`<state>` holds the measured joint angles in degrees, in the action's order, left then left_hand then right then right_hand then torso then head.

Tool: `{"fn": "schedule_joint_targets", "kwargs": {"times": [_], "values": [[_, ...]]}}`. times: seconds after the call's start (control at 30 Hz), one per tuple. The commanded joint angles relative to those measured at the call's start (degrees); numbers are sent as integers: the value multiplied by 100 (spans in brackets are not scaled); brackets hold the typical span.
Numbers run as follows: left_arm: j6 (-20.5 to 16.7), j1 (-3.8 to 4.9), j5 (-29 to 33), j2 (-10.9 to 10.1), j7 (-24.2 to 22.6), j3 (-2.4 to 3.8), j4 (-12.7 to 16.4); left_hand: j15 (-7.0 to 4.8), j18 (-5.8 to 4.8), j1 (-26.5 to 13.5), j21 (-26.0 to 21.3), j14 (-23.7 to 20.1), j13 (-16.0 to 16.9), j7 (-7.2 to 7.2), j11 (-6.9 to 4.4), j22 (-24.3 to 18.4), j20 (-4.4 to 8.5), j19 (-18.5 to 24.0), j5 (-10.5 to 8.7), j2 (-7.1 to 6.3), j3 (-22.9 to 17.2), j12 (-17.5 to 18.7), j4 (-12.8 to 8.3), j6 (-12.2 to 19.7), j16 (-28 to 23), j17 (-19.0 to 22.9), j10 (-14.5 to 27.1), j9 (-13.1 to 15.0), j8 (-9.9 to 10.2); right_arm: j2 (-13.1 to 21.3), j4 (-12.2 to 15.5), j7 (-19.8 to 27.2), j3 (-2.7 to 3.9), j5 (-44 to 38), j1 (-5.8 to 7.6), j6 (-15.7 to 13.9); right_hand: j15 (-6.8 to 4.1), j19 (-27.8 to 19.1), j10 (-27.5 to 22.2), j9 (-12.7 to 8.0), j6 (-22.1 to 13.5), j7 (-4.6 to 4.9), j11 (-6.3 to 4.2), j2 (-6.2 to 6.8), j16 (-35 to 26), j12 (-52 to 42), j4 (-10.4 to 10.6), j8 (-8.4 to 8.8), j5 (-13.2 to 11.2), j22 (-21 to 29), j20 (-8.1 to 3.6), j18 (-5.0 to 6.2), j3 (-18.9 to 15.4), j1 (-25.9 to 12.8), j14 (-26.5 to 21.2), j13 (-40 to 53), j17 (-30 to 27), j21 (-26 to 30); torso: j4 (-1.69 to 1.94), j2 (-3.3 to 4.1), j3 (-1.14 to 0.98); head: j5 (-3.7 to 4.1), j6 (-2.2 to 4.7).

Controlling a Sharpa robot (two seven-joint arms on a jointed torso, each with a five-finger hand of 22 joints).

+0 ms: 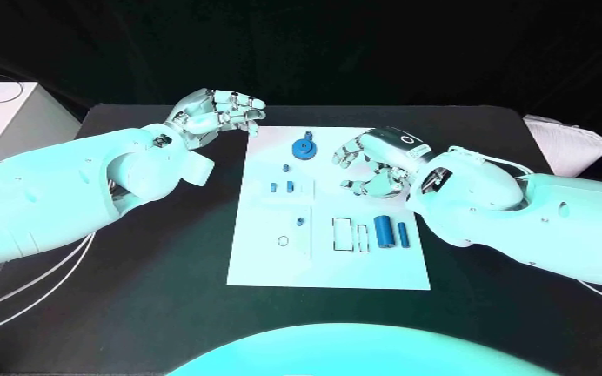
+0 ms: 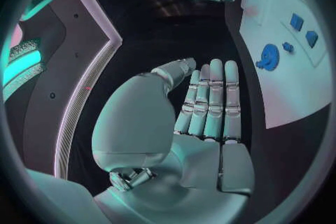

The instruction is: Assemble the parts on the task board

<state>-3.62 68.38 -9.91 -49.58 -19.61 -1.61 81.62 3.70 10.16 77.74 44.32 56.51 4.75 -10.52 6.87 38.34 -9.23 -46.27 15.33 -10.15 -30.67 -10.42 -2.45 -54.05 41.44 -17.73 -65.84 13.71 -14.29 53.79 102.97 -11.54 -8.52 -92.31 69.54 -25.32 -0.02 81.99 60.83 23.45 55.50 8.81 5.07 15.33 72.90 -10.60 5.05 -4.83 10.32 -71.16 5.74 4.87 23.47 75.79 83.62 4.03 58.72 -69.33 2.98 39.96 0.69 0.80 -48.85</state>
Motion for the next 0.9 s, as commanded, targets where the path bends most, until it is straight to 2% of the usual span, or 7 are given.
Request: {"fn": "schedule_joint_targets", "kwargs": {"times": [0.03, 0.17, 0.33, 0.57, 0.7, 0.83, 0.9], "values": [[78, 1, 51, 20, -30, 1, 2, 5, 13, 17, -14, 24, -9, -35, 28, 9, -9, 0, 6, 52, 16, 33, 6, -11, -17, -5, 3, -8, 24, 52, -137, 78, -6, 165, 58, 631, 5, 31, -163, -30, -66, -47, -8, -79, 56, -70, 121, 58, 24, -2, -10, -12, -485, 205, 53, -4, 7, -7, 1, -3, 2, 13, 33], [85, 1, 51, 23, -31, -1, 0, 5, 13, 17, -14, 24, -9, -35, 28, 9, -9, 0, 6, 52, 16, 33, 6, -11, -17, -5, 3, -8, 24, 36, -295, 60, -11, 64, 56, 806, 18, 21, -355, -71, -153, -81, 12, -261, 79, -185, 411, 80, 64, 24, 4, -2, -1260, 561, 40, -4, -35, 60, 8, 8, 0, 13, 37], [87, 0, 52, 19, -29, -1, -4, 6, 13, 13, -17, 27, -9, -34, 28, 9, -11, 0, 3, 53, 20, 37, 8, -11, -22, -8, 1, -11, 25, -28, -431, -32, -18, -138, -34, 962, 28, 6, -453, -96, -206, -98, 21, -325, 76, -267, 662, 83, 44, 66, 10, 11, -1612, 812, 26, -8, -93, 133, 15, 8, 0, 3, 26], [80, 0, 53, 7, -22, -2, -3, 6, 13, 8, -20, 29, -8, -35, 28, 8, -12, 0, 3, 57, 22, 39, 13, -12, -25, -11, -1, -12, 25, -66, -516, -205, -32, -367, -136, 1172, 24, 15, -452, -97, -176, -86, 15, -353, 81, -333, 811, 58, 25, 53, 9, 10, -1729, 933, 22, -3, -108, 133, 11, 12, 11, -19, -1], [86, 0, 54, 3, -11, -2, -7, 7, 13, 2, -22, 30, -8, -37, 29, 7, -13, 0, 3, 57, 25, 41, 17, -11, -28, -12, -1, -13, 26, -75, -531, -293, -37, -438, -173, 1245, 17, 19, -422, -93, -138, -78, 6, -370, 73, -370, 872, 38, 35, 47, 5, 9, -1752, 972, 17, 1, -130, 132, 5, 5, 8, -33, -8], [95, 0, 55, 5, -6, -2, -11, 7, 13, 2, -22, 30, -8, -37, 29, 7, -13, 0, 3, 57, 25, 41, 17, -11, -28, -12, -1, -13, 26, -103, -558, -380, -40, -487, -198, 1160, 2, 41, -354, -92, -42, -62, -11, -457, 51, -441, 976, 0, 25, 18, -11, 3, -1660, 1132, 3, -2, -183, 110, 10, 4, 6, -24, -1], [96, 0, 55, 5, -4, -2, -12, 7, 13, 2, -22, 30, -8, -37, 29, 7, -13, 0, 3, 57, 25, 41, 17, -11, -28, -12, -1, -13, 26, -115, -568, -407, -41, -498, -209, 1076, -4, 67, -287, -101, 29, -58, -20, -517, 56, -473, 1060, -19, -51, -25, -23, -6, -1499, 1219, 7, -11, -187, 69, 11, 5, 4, -21, 5]]}}
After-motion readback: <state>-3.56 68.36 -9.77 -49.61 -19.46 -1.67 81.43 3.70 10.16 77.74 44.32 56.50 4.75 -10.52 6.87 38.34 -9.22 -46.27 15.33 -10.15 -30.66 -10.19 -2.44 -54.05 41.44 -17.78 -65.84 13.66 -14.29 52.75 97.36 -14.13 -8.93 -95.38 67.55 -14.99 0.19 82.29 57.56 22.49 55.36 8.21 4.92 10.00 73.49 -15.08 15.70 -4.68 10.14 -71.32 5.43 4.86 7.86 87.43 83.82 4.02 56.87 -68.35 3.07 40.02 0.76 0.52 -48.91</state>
